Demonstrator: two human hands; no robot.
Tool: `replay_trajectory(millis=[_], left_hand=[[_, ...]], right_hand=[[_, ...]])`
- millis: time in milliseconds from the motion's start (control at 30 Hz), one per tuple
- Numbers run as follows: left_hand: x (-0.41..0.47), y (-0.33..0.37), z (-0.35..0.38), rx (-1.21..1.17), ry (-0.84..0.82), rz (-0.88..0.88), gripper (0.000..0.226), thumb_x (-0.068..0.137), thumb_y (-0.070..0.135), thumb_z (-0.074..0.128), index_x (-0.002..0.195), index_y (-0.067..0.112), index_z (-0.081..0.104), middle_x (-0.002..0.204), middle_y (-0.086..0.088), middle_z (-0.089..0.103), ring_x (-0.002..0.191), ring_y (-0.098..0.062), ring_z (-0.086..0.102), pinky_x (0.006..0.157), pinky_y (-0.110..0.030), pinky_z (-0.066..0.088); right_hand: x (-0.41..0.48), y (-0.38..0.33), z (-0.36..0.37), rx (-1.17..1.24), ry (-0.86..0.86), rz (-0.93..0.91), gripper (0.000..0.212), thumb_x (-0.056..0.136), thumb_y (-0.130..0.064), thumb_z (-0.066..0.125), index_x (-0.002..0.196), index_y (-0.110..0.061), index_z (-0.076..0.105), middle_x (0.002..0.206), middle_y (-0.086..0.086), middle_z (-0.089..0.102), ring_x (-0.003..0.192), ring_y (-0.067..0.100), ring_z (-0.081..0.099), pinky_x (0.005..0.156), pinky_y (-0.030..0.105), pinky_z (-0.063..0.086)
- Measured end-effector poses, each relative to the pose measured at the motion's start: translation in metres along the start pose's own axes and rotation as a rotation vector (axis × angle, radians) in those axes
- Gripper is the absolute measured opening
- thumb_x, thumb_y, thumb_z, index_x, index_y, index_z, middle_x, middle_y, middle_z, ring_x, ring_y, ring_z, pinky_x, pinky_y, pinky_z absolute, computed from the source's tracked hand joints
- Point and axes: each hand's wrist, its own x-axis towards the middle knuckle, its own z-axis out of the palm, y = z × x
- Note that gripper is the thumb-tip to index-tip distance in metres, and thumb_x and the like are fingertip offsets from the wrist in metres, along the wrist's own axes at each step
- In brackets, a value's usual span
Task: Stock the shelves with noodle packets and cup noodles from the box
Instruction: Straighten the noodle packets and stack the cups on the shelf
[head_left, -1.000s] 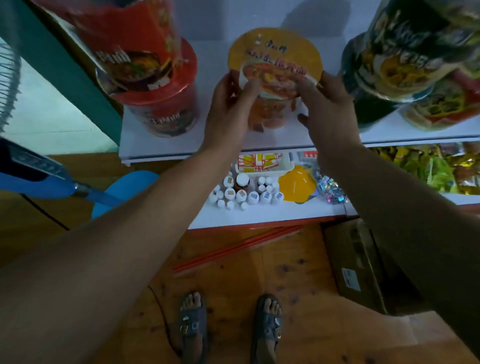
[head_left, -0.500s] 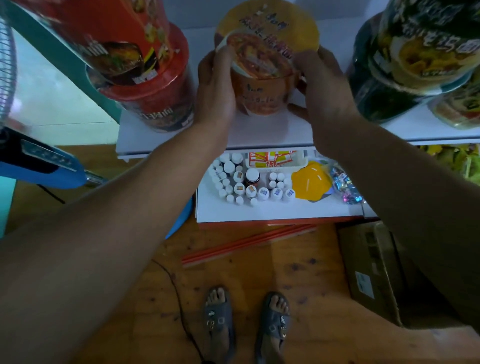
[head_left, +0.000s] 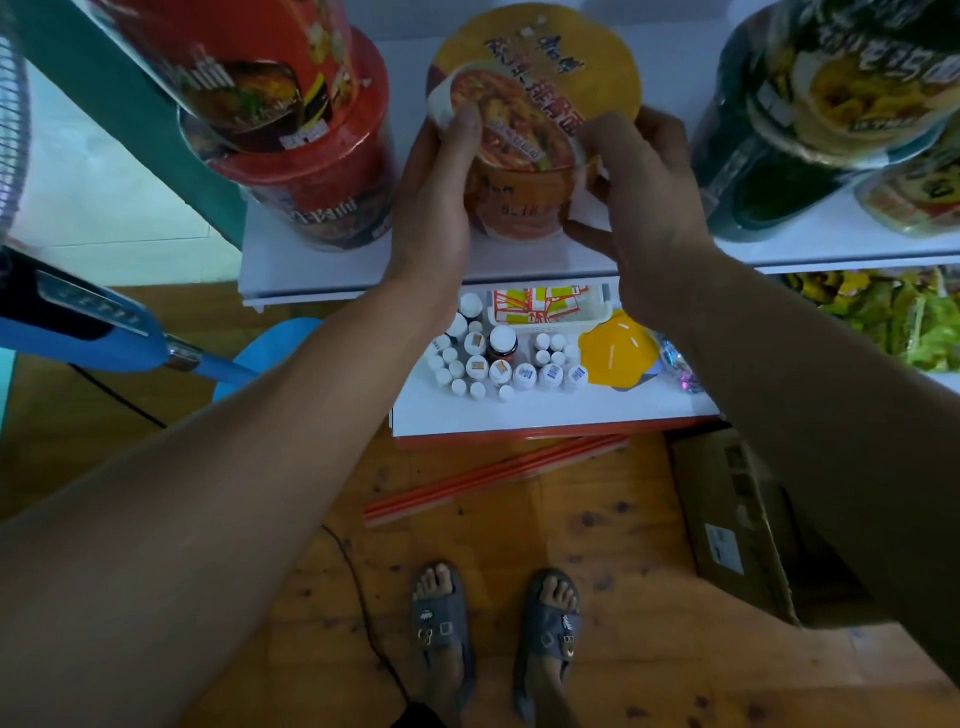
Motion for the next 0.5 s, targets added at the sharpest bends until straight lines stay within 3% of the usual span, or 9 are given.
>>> replay_trajectory(millis=[133, 333, 500], left_hand=[[0.006, 0.004, -0.001, -0.005, 0.016, -0.02, 0.042, 0.101, 0.037, 0.048, 0.137, 0.015, 0.053, 0.123, 0.001, 0.068, 0.111, -0.008, 0.065, 0.086, -0.025, 0.054], [0.002, 0.001, -0.003, -0.003, -0.025, -0.033, 0.045, 0.102, 0.042, 0.046, 0.138, 0.016, 0.052, 0.128, -0.001, 0.066, 0.117, -0.011, 0.062, 0.1, -0.033, 0.052], [-0.007, 0.006, -0.005, 0.051, 0.009, -0.06, 0.048, 0.094, 0.054, 0.053, 0.134, 0.027, 0.057, 0.129, 0.008, 0.065, 0.119, -0.008, 0.06, 0.106, -0.038, 0.047]], right_hand=[[0.003, -0.003, 0.005, 0.017, -0.009, 0.011, 0.04, 0.093, -0.025, 0.059, 0.131, -0.022, 0.047, 0.096, -0.006, 0.057, 0.082, 0.005, 0.06, 0.077, 0.036, 0.06], [0.003, 0.001, 0.005, 0.067, -0.031, 0.028, 0.042, 0.092, -0.025, 0.06, 0.132, -0.024, 0.048, 0.107, -0.002, 0.058, 0.091, 0.009, 0.063, 0.076, 0.032, 0.062], [0.003, 0.002, 0.006, 0.08, -0.049, 0.027, 0.047, 0.091, -0.025, 0.063, 0.136, -0.025, 0.049, 0.116, -0.002, 0.062, 0.097, 0.009, 0.063, 0.08, 0.031, 0.06]])
